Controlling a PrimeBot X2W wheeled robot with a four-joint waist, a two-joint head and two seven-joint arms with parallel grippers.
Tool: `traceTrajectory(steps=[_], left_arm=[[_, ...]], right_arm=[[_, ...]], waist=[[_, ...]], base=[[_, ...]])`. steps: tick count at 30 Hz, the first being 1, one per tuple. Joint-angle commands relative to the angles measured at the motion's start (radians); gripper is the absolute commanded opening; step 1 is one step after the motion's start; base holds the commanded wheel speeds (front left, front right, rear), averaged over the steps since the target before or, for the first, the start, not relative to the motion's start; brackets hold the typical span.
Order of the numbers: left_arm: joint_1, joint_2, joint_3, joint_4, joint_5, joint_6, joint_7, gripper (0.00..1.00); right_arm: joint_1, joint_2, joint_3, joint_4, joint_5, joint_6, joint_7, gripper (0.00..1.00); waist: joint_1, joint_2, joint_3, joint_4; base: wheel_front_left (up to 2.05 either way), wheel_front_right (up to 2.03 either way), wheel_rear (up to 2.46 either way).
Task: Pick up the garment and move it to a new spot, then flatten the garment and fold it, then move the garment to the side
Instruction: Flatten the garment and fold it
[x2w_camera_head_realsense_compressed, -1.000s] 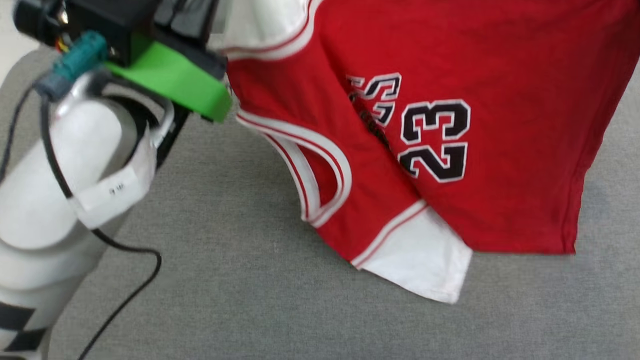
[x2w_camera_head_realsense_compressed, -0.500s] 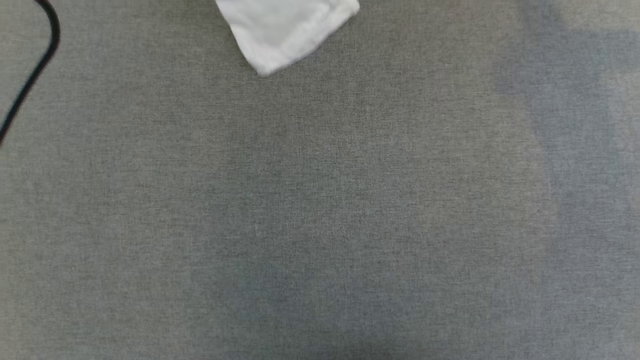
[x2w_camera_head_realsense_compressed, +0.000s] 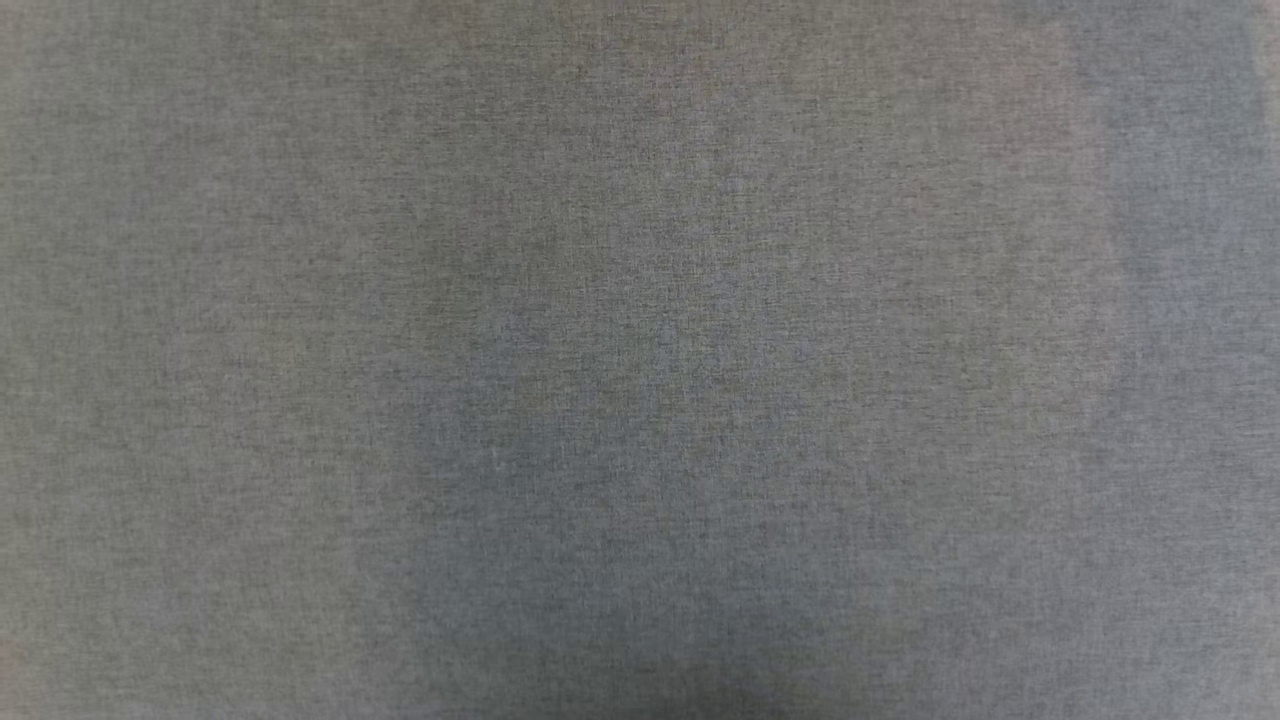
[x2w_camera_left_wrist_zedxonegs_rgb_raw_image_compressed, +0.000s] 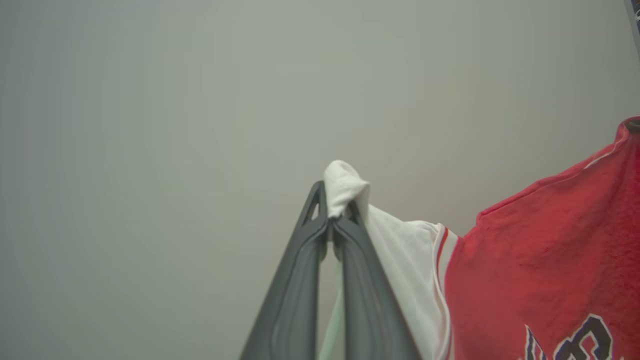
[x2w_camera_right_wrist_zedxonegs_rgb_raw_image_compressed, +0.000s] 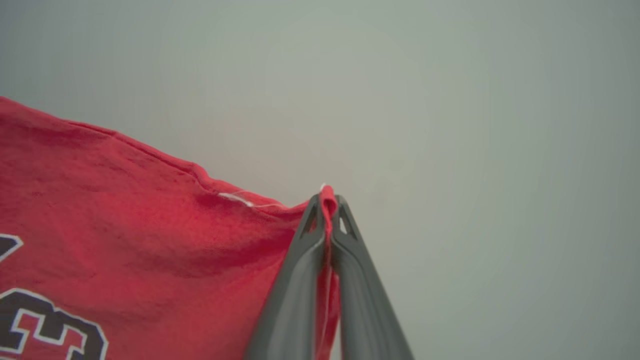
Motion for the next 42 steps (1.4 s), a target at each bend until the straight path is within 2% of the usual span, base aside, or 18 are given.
traceTrajectory(steps=[1,9,14,18,25,28,34,42], left_arm=[[0.055,0.002,-0.005,0.011,-0.025,-0.002,-0.023,0.00],[0.346,0.052,-0.039,0.038,-0.070,0.001,-0.118,0.00],[0.595,0.081,-0.057,-0.007,-0.090,0.035,-0.150,0.00],[0.806,0.111,-0.062,-0.087,-0.118,0.082,-0.160,0.00],[1.216,0.192,-0.100,-0.304,-0.158,0.217,-0.150,0.00],[1.376,0.222,-0.126,-0.391,-0.181,0.266,-0.135,0.00],[1.625,0.241,-0.171,-0.500,-0.235,0.351,-0.113,0.00],[1.884,0.242,-0.208,-0.542,-0.325,0.408,-0.122,0.00]], right_arm=[[0.033,0.006,0.013,0.016,0.018,-0.001,-0.031,0.00],[0.270,0.015,0.131,0.097,0.121,-0.001,-0.159,0.00],[0.468,-0.001,0.239,0.097,0.171,-0.001,-0.209,0.00],[0.627,-0.027,0.319,0.056,0.216,-0.001,-0.225,0.00],[0.906,-0.101,0.416,-0.055,0.279,-0.001,-0.217,0.00],[1.031,-0.142,0.414,-0.104,0.312,-0.001,-0.208,0.00],[1.279,-0.187,0.363,-0.179,0.355,-0.001,-0.178,0.00],[1.570,-0.191,0.263,-0.254,0.363,-0.001,-0.119,0.00]], waist=[[-0.0003,0.0000,-0.011,0.001],[-0.0003,0.0000,-0.099,0.016],[-0.0003,0.0000,-0.194,0.023],[-0.0003,0.0000,-0.270,0.023],[-0.0003,0.0000,-0.389,0.025],[-0.0003,0.0000,-0.431,0.032],[-0.0003,0.0000,-0.500,0.035],[-0.0003,0.0000,-0.575,0.020]], base=[[0.00,0.00,0.00],[0.00,0.00,0.00],[0.00,0.00,0.00],[0.00,0.00,0.00],[0.00,0.00,0.00],[0.00,0.00,0.00],[0.00,0.00,0.00],[0.00,0.00,0.00]])
